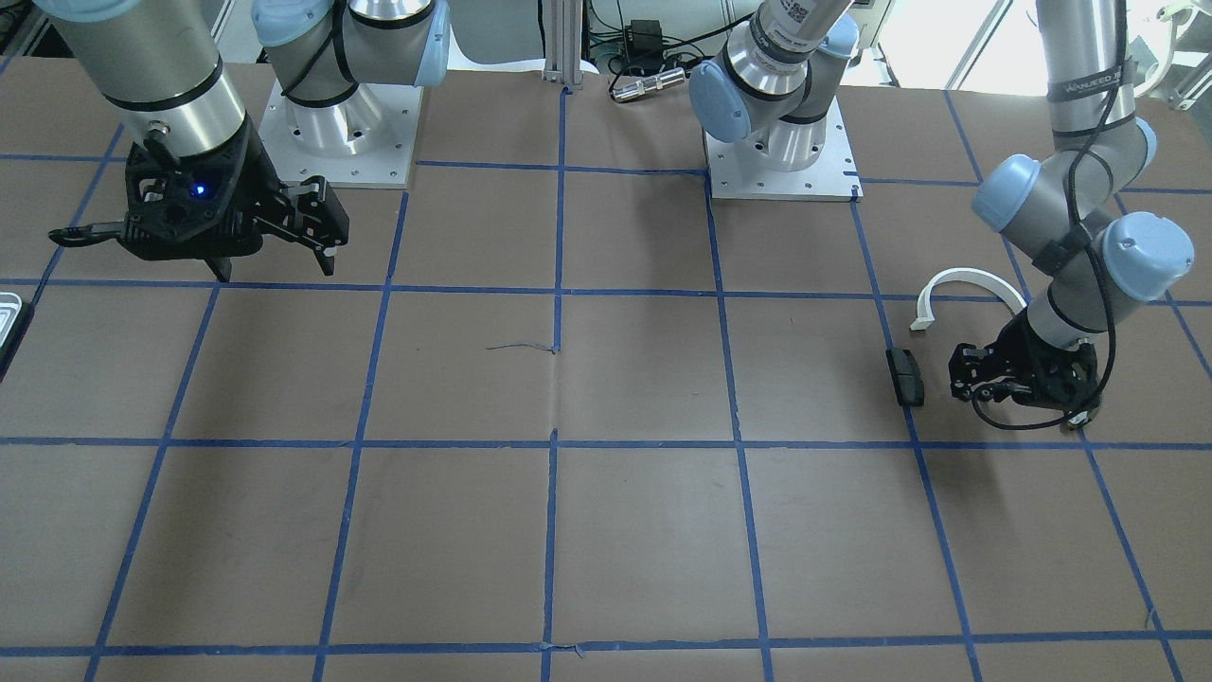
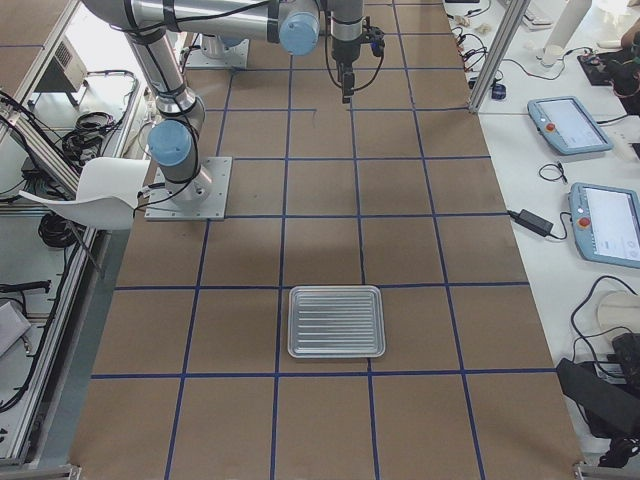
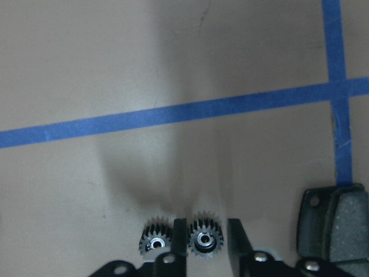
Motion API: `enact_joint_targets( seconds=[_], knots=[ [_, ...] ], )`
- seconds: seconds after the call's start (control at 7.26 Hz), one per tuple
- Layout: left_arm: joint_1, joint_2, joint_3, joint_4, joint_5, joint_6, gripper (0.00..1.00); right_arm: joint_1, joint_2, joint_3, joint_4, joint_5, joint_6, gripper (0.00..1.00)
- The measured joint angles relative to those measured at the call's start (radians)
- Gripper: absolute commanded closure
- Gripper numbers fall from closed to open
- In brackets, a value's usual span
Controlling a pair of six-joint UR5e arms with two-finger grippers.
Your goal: Place bearing gear from tray to pile
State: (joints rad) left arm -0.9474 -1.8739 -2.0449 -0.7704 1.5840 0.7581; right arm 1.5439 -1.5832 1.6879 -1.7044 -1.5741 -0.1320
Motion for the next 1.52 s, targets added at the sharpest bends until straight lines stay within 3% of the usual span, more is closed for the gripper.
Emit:
enact_joint_targets(
  seconds=[0.28, 0.41, 0.55, 0.69, 0.96, 1.52],
  knots=[
    [-0.061, 0.046, 0.064, -0.105, -0.021, -0.072, 0.26, -0.001, 0.0, 0.003, 0.0, 0.001, 0.001, 0.0],
    [-0.139, 0.071, 0.129, -0.209, -0.04, -0.15, 0.26, -0.001, 0.0, 0.002, 0.0, 0.003, 0.002, 0.0],
    [-0.24, 0.097, 0.222, -0.339, -0.046, -0.286, 0.17, -0.001, 0.0, 0.0, -0.001, 0.006, 0.002, 0.0],
    [-0.342, 0.121, 0.314, -0.452, -0.044, -0.421, 0.15, -0.001, 0.0, -0.002, -0.001, 0.006, 0.002, 0.0],
    [-0.532, 0.173, 0.439, -0.602, -0.023, -0.602, 0.11, -0.001, 0.0, -0.003, -0.001, 0.002, 0.002, 0.0],
    [-0.644, 0.289, 0.48, -0.708, -0.013, -0.767, 0.08, -0.002, 0.0, -0.002, -0.001, 0.002, 0.002, 0.0]
  ],
)
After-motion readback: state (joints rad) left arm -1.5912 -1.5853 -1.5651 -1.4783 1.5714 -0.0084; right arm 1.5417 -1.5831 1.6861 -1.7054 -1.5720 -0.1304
